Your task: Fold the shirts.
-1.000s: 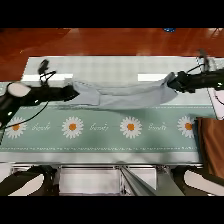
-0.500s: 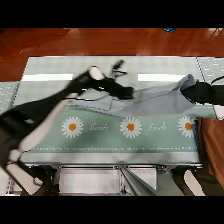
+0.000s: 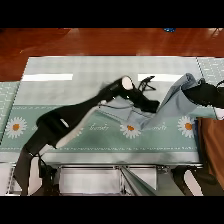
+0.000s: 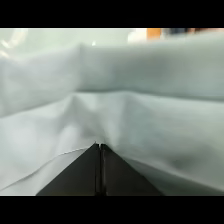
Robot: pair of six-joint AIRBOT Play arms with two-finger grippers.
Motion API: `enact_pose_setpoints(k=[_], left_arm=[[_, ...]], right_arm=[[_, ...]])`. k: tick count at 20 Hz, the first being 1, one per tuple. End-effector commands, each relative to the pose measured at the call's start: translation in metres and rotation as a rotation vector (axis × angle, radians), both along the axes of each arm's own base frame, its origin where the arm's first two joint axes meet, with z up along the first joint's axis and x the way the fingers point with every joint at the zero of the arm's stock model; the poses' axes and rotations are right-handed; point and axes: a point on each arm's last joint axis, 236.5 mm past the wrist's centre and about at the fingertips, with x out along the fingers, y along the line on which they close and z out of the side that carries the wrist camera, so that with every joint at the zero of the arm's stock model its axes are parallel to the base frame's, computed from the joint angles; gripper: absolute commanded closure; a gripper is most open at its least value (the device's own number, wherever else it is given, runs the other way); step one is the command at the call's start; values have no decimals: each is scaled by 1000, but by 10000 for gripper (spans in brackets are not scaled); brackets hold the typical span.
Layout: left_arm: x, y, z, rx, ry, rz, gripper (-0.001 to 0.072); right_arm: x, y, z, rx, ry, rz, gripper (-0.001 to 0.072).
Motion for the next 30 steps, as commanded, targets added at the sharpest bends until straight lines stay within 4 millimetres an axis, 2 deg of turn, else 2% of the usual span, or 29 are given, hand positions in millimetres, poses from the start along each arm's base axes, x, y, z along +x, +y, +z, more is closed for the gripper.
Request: enact_pose_setpoints(k=[1, 3, 5, 7, 8, 10, 11, 13, 14, 16, 18, 20, 23, 24, 25, 26, 28, 29, 30], left_arm=[[55, 65, 32, 26, -30, 45, 686], [93, 137, 55, 109, -84, 92, 686], [129, 220, 86, 214, -177, 198, 686], [152, 305, 126, 285, -277, 354, 685], [155, 345, 145, 305, -313, 437, 685], [148, 403, 175, 312, -380, 573, 686], [139, 428, 188, 312, -412, 647, 686], [115, 461, 203, 311, -459, 765, 685], [102, 468, 203, 311, -470, 799, 685], [73, 470, 191, 313, -471, 829, 685], [45, 460, 167, 307, -434, 821, 685], [26, 445, 140, 285, -379, 806, 685], [12, 425, 102, 277, -312, 774, 685], [11, 418, 91, 277, -307, 768, 685], [11, 412, 83, 271, -305, 765, 685], [11, 405, 77, 258, -298, 768, 685], [16, 402, 70, 257, -294, 775, 685], [22, 408, 71, 257, -306, 802, 685], [28, 419, 76, 257, -315, 836, 685]], right_arm=[[2, 6, 3, 35, 0, 6, 695], [11, 20, 10, 124, -16, 45, 695], [27, 33, 17, 233, -33, 81, 695], [41, 50, 8, 270, -11, 111, 695], [48, 65, -2, 272, 9, 141, 695], [65, 101, -19, 274, 40, 198, 695], [76, 121, -28, 272, 53, 226, 695], [98, 159, -43, 268, 78, 281, 695], [108, 180, -52, 265, 96, 316, 695], [124, 217, -72, 263, 132, 371, 695], [133, 249, -94, 263, 173, 410, 695], [135, 274, -112, 260, 207, 444, 695], [142, 299, -136, 259, 234, 447, 677], [146, 304, -145, 258, 239, 428, 530], [148, 306, -153, 252, 242, 420, 331], [147, 306, -157, 249, 250, 423, 289], [141, 297, -150, 254, 274, 447, 289], [138, 283, -139, 264, 292, 464, 290], [135, 261, -123, 275, 315, 475, 291]])
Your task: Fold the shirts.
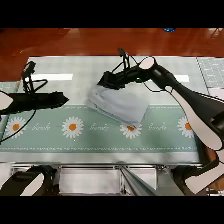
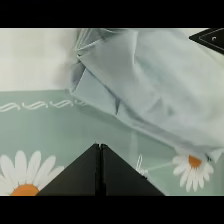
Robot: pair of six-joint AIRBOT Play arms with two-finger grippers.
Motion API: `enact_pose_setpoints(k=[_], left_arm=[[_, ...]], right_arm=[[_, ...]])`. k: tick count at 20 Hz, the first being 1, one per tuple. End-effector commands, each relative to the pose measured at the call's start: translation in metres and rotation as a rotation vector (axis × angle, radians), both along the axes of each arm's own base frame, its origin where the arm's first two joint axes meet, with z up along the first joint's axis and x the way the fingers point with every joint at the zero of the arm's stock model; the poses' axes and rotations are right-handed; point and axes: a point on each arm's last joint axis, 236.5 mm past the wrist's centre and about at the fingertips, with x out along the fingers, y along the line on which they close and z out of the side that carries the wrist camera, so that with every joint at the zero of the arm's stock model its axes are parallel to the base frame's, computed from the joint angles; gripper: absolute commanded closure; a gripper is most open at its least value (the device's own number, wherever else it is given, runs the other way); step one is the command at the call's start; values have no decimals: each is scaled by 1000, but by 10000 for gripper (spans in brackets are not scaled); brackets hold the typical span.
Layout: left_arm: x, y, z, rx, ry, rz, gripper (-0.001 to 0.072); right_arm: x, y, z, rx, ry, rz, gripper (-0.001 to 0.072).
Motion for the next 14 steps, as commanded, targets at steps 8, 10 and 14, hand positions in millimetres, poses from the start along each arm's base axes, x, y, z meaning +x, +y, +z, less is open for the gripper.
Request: enact_pose_setpoints(k=[8, 10, 14], left_arm=[[14, 72, 39, -1, -81, 192, 685], [8, 59, 34, -3, -75, 155, 685], [-6, 31, 5, -17, -18, 101, 685]], right_arm=[[-76, -332, 68, -695, -26, -423, 291], [-102, -339, 32, -656, -23, -616, 291], [-122, -282, -48, -344, 130, -716, 290]])
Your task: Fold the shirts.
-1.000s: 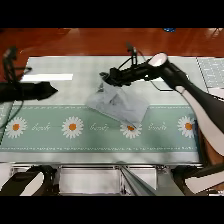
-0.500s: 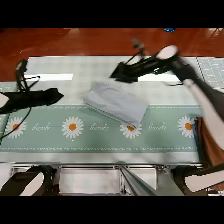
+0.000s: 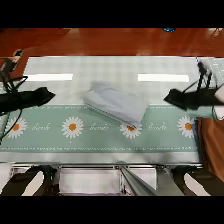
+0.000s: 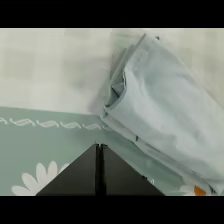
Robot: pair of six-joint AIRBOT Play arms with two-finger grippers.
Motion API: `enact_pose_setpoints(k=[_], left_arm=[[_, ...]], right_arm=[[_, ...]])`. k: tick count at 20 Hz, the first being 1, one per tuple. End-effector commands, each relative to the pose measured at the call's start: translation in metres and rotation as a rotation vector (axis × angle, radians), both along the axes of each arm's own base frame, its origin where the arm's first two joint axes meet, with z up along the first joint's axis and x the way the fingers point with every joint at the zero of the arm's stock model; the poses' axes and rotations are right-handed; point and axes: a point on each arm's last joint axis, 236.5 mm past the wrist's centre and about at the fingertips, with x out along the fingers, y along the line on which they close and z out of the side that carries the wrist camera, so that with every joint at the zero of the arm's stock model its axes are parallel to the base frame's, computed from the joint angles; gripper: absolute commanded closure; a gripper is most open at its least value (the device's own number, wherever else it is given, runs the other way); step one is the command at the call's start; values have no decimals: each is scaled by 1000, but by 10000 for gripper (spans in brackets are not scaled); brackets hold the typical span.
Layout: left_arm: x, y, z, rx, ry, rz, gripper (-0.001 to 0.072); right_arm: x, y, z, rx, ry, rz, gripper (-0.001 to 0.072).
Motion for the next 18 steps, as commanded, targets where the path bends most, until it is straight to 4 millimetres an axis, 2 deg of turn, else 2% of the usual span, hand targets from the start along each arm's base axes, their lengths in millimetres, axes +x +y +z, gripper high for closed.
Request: enact_pose_setpoints(k=[1, 4, 6, 8, 11, 14, 15, 16, 17, 18], left_arm=[[-11, -19, -19, -14, 37, -32, 685], [-18, -30, -30, -13, 54, -60, 685], [-20, -30, -33, -15, 62, -59, 685], [-20, -30, -34, -16, 64, -57, 685], [-20, -30, -34, -16, 64, -56, 685], [-15, -28, -32, -15, 46, -42, 685], [-13, -27, -31, -23, 45, -27, 685], [-13, -27, -31, -27, 46, -20, 685], [-13, -27, -31, -27, 48, -20, 685], [-13, -27, -32, -27, 51, -22, 685]], right_arm=[[-14, 19, -56, 183, 9, -161, 291], [-14, 49, -88, 310, 119, -122, 291], [-19, 69, -107, 400, 199, -90, 291], [-16, 84, -114, 471, 231, -49, 291], [-6, 95, -117, 496, 256, -3, 291], [4, 131, -116, 501, 262, 88, 302], [9, 147, -113, 499, 256, 133, 332], [13, 162, -107, 497, 243, 180, 451], [19, 177, -99, 496, 218, 236, 602], [27, 190, -84, 494, 164, 313, 695]])
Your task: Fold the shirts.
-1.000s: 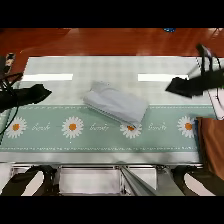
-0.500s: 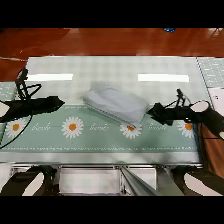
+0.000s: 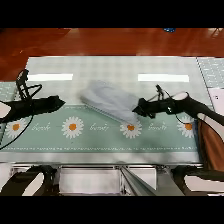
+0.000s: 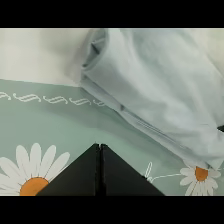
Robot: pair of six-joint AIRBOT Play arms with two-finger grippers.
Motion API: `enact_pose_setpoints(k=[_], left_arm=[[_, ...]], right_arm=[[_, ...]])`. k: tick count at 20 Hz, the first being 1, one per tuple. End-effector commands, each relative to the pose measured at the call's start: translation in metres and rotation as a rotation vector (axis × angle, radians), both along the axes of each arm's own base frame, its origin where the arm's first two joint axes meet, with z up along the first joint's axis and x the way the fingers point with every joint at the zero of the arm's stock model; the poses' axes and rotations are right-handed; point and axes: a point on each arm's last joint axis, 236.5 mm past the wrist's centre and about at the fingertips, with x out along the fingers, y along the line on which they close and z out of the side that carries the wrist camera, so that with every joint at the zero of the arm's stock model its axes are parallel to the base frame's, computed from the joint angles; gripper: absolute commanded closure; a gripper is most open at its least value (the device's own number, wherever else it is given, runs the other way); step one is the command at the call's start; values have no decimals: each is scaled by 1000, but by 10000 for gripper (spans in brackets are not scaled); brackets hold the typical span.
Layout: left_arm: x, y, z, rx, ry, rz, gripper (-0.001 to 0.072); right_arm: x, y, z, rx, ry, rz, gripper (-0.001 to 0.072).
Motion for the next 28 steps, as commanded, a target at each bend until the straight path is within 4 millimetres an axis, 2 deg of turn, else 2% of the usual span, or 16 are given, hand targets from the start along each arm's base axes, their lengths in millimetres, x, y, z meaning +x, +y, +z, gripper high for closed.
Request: enact_pose_setpoints(k=[1, 4, 7, 10, 14, 17, 20, 23, 25, 28], left_arm=[[1, 0, -1, -3, 4, 9, 685], [2, 0, -6, -4, 17, 9, 685], [2, 0, -13, -4, 40, 9, 685], [2, 0, -18, -5, 55, 9, 685], [2, 0, -19, -5, 60, 8, 685], [2, 0, -19, -5, 60, 8, 685], [6, -1, -16, -23, 47, 22, 685], [15, -6, -6, -79, 18, 56, 685], [18, -5, -5, -78, 5, 65, 685], [22, -6, -2, -73, -20, 68, 685]], right_arm=[[23, 51, 39, 46, -147, 162, 695], [69, 55, 101, 25, -297, 179, 695], [120, 36, 174, -31, -454, 125, 696], [150, -3, 245, -73, -567, 61, 696], [164, -76, 303, -131, -613, -35, 695], [163, -141, 332, -158, -604, -148, 696], [147, -205, 345, -184, -558, -280, 696], [113, -252, 347, -237, -483, -345, 696], [87, -282, 343, -338, -425, -389, 696], [38, -306, 334, -448, -314, -372, 697]])
